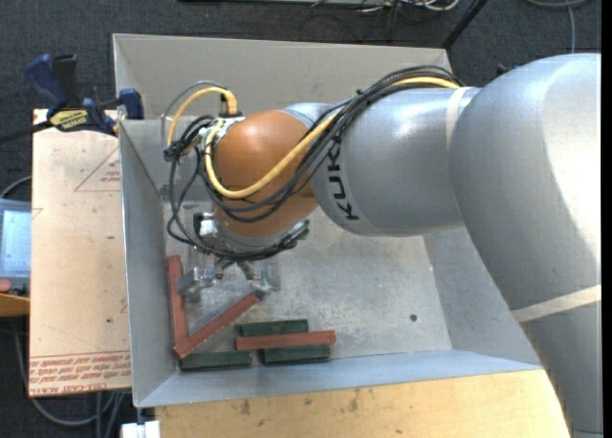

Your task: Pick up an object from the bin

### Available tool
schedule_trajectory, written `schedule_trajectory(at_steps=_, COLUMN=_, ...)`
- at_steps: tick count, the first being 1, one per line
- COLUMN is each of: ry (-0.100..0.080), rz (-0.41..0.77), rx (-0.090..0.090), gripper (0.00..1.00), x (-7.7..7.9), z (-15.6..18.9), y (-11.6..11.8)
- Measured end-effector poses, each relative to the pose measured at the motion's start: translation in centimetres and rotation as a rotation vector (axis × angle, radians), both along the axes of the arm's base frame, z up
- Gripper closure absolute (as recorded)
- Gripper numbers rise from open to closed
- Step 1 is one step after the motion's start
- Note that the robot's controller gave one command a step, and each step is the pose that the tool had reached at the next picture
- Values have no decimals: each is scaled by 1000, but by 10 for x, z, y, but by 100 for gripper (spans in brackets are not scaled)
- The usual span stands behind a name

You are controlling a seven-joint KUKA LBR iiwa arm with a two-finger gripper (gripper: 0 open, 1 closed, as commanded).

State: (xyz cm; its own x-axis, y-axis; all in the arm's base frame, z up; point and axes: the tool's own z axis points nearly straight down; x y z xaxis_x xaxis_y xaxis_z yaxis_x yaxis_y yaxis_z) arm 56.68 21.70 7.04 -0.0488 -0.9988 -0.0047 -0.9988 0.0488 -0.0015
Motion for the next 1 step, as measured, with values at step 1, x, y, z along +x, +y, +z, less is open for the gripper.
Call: schedule_trajectory(at_steps=1, ry=3, rz=162, rx=-7, gripper=0, x=-43, z=0, y=18)
